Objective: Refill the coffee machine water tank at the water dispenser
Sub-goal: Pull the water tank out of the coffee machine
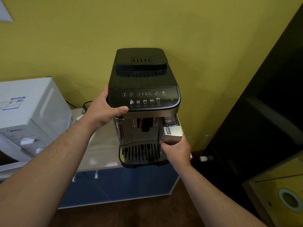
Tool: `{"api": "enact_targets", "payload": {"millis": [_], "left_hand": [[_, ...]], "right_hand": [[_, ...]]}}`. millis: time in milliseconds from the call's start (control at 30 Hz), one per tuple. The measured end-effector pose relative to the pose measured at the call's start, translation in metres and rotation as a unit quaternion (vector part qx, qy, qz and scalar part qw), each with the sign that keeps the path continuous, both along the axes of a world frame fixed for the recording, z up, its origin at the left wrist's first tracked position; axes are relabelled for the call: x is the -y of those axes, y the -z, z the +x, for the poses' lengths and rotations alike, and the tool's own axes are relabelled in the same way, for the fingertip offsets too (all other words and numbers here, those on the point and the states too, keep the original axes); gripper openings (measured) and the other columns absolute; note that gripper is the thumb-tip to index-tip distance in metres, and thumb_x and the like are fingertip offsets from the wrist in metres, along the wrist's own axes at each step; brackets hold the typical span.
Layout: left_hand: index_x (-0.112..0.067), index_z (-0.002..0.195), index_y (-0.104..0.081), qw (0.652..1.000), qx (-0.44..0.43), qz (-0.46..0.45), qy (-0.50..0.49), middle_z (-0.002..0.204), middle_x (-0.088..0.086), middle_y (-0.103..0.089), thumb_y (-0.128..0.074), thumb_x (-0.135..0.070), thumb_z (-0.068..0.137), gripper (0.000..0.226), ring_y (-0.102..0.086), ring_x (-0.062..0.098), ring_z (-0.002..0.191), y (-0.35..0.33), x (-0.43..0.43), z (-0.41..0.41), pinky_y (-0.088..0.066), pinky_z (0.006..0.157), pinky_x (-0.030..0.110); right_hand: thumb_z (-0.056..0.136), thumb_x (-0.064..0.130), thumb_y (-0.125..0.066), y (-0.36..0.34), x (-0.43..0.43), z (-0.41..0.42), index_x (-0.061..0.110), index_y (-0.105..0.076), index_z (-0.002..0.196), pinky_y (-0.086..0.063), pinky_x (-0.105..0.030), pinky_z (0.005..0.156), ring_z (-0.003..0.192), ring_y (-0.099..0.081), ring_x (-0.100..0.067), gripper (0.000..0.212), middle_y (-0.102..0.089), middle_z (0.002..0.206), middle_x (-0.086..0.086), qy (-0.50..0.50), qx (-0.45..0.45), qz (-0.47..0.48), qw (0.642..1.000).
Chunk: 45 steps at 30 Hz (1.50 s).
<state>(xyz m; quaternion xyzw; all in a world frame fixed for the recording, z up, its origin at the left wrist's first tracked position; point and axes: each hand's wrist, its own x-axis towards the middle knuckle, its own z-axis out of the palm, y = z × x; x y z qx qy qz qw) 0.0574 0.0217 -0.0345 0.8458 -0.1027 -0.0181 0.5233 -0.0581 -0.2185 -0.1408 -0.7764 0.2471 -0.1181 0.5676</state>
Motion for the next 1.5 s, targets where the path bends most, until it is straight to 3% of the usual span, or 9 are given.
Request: {"api": "enact_targets", "payload": {"millis": [100, 333, 667, 867, 1167, 1500], "left_hand": [[-0.034, 0.152, -0.033, 1.0, 0.005, 0.003, 0.001, 0.145, -0.002, -0.057, -0.088, -0.027, 0.073, 0.096, -0.052, 0.022, 0.134, 0.003, 0.0, 0.002, -0.046, 0.11, 0.052], [-0.035, 0.153, -0.031, 1.0, -0.001, -0.008, 0.005, 0.144, -0.004, -0.058, -0.09, -0.037, 0.067, 0.105, -0.054, 0.02, 0.132, 0.005, -0.001, 0.003, -0.047, 0.11, 0.05], [-0.033, 0.151, -0.035, 1.0, 0.006, -0.012, 0.009, 0.14, -0.005, -0.06, -0.088, -0.025, 0.074, 0.093, -0.057, 0.018, 0.128, 0.005, -0.001, 0.005, -0.047, 0.11, 0.048], [-0.034, 0.153, -0.033, 1.0, 0.001, -0.009, 0.007, 0.141, -0.004, -0.06, -0.088, -0.033, 0.071, 0.099, -0.057, 0.018, 0.128, 0.004, -0.002, 0.002, -0.047, 0.11, 0.048], [-0.03, 0.153, -0.035, 0.999, -0.007, -0.042, 0.004, 0.139, -0.003, -0.06, -0.084, -0.013, 0.08, 0.089, -0.057, 0.018, 0.125, -0.002, 0.006, -0.007, -0.046, 0.11, 0.045], [-0.029, 0.147, -0.042, 0.999, -0.016, -0.047, 0.004, 0.136, 0.0, -0.062, -0.084, -0.016, 0.079, 0.081, -0.059, 0.021, 0.125, -0.004, 0.006, -0.013, -0.049, 0.107, 0.049]], "right_hand": [[0.07, 0.026, -0.086, 0.0, 0.0, -0.005, 0.024, -0.049, 0.097, -0.044, -0.005, 0.048, 0.076, -0.058, -0.003, 0.046, -0.059, 0.084, 0.01, 0.004, -0.002, -0.005, 1.0], [0.069, 0.029, -0.086, 0.002, -0.003, -0.017, 0.026, -0.05, 0.1, -0.043, -0.006, 0.048, 0.082, -0.06, -0.006, 0.047, -0.061, 0.088, 0.01, 0.005, -0.005, -0.003, 1.0], [0.069, 0.025, -0.086, 0.002, -0.004, -0.035, 0.028, -0.048, 0.096, -0.045, -0.008, 0.052, 0.078, -0.059, -0.003, 0.047, -0.058, 0.085, 0.014, 0.003, -0.001, 0.01, 1.0], [0.069, 0.021, -0.087, 0.003, -0.004, -0.052, 0.028, -0.049, 0.1, -0.046, -0.005, 0.051, 0.078, -0.057, 0.001, 0.049, -0.058, 0.089, 0.014, -0.004, 0.0, 0.032, 0.999], [0.066, 0.018, -0.088, 0.013, -0.003, -0.084, 0.027, -0.051, 0.115, -0.043, 0.0, 0.054, 0.086, -0.057, 0.001, 0.061, -0.061, 0.102, 0.008, -0.002, 0.0, 0.051, 0.999], [0.065, 0.018, -0.089, 0.012, -0.001, -0.115, 0.036, -0.052, 0.096, -0.049, -0.008, 0.056, 0.086, -0.063, -0.003, 0.052, -0.064, 0.093, 0.013, 0.003, -0.015, 0.043, 0.999]]}}
